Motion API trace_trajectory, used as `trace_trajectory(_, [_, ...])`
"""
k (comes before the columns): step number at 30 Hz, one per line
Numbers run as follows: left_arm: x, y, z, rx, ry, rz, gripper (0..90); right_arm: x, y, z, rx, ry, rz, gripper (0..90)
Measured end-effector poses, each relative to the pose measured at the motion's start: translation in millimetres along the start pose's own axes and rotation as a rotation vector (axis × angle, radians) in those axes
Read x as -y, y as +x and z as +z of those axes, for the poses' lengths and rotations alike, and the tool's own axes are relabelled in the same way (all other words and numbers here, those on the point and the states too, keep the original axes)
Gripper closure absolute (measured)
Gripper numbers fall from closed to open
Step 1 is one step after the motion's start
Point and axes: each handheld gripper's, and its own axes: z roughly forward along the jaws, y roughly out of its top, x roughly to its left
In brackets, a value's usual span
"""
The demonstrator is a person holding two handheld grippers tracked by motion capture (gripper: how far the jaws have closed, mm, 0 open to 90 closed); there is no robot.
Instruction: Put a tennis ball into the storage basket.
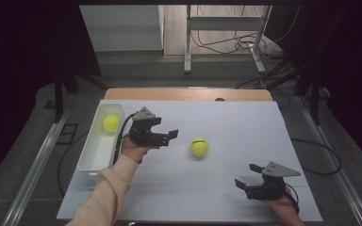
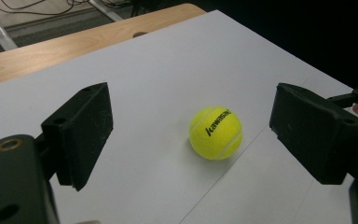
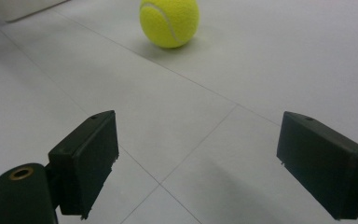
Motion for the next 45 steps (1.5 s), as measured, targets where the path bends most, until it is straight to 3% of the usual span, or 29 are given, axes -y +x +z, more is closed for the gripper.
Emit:
trace_trajectory(14, [-0.2,-10.8,18.9,0.034,0.037,0.028,13.3,2.7,-0.3,-2.9,0.013,0.006,0.003,13.0])
trace_trajectory(45, [8.7,-19.9,81.0,0.087,0.153,0.019,10.9,2.7,-0.9,-3.3,0.009,0.006,0.004,13.0])
